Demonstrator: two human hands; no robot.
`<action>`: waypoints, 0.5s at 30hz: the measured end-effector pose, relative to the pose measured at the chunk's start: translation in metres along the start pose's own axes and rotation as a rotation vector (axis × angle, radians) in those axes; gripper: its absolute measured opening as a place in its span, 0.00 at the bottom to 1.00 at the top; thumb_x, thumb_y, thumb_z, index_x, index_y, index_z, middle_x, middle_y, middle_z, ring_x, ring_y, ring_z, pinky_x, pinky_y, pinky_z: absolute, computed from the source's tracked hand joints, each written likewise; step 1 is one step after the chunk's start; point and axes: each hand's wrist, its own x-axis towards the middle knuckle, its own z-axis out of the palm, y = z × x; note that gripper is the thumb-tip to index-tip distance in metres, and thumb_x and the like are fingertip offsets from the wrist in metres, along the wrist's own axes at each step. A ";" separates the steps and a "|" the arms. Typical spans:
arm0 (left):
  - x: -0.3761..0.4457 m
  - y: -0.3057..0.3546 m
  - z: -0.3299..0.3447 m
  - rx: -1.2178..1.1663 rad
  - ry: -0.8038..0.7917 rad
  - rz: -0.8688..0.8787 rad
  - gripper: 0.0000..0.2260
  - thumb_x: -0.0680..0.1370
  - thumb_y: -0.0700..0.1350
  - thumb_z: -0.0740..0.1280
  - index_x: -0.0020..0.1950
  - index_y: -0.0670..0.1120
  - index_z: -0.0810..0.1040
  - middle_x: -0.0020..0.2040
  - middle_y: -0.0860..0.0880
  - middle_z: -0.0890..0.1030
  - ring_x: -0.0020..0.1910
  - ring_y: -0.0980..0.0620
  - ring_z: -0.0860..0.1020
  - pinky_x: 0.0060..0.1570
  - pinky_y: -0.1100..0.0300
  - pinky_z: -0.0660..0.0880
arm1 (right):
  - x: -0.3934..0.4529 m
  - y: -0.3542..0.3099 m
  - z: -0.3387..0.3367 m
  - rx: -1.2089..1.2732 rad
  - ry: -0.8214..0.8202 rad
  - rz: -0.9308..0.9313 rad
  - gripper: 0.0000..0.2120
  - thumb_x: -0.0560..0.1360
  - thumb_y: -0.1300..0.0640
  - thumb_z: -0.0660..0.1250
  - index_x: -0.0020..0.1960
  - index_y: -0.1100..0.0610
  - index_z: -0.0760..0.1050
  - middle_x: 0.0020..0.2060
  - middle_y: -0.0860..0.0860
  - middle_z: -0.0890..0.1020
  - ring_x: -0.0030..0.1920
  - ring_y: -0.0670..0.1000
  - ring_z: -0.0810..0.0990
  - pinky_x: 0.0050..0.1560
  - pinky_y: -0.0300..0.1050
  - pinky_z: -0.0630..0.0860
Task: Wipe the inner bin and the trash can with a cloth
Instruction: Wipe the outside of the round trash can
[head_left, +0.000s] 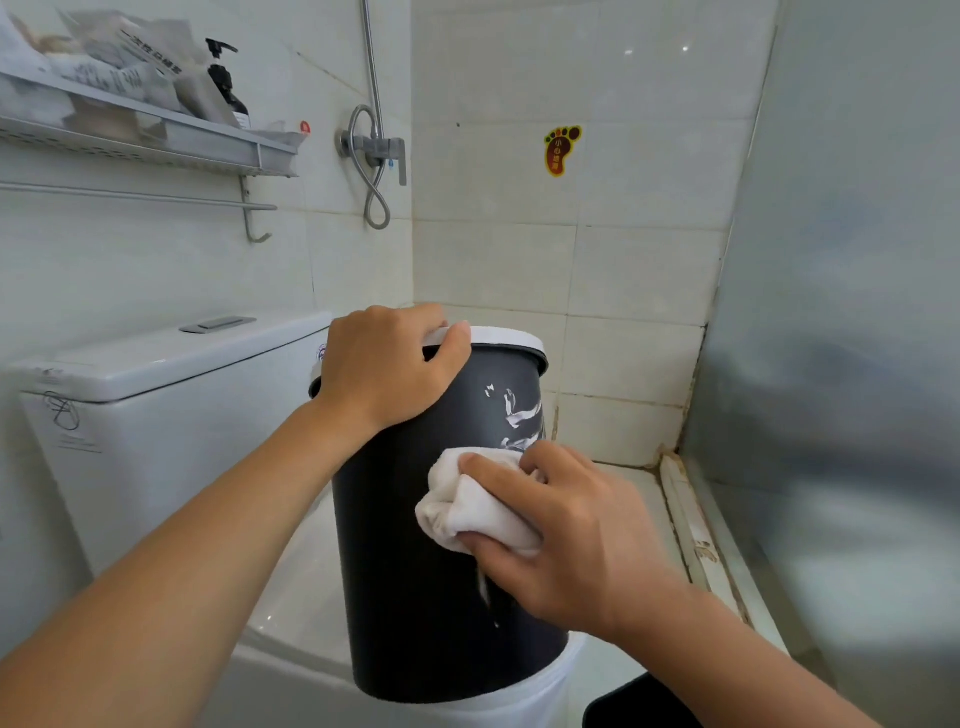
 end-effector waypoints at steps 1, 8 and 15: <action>0.000 0.001 0.001 -0.013 -0.005 0.023 0.24 0.78 0.60 0.57 0.33 0.43 0.73 0.24 0.48 0.68 0.27 0.42 0.68 0.29 0.56 0.64 | 0.003 0.002 0.000 -0.012 -0.001 0.012 0.22 0.73 0.37 0.70 0.65 0.41 0.79 0.41 0.47 0.75 0.37 0.51 0.75 0.29 0.44 0.72; 0.004 0.003 -0.001 -0.105 -0.076 0.101 0.22 0.78 0.59 0.57 0.29 0.48 0.57 0.23 0.49 0.59 0.26 0.46 0.61 0.29 0.56 0.60 | 0.036 0.021 -0.012 0.008 0.059 0.257 0.21 0.75 0.34 0.64 0.67 0.35 0.76 0.42 0.45 0.73 0.39 0.49 0.75 0.34 0.46 0.74; 0.007 -0.009 0.001 -0.102 -0.116 -0.074 0.27 0.77 0.65 0.55 0.30 0.44 0.59 0.25 0.48 0.59 0.27 0.48 0.60 0.30 0.54 0.61 | 0.035 0.007 -0.010 0.063 -0.108 0.161 0.17 0.74 0.37 0.62 0.60 0.38 0.79 0.39 0.45 0.74 0.37 0.48 0.75 0.35 0.50 0.76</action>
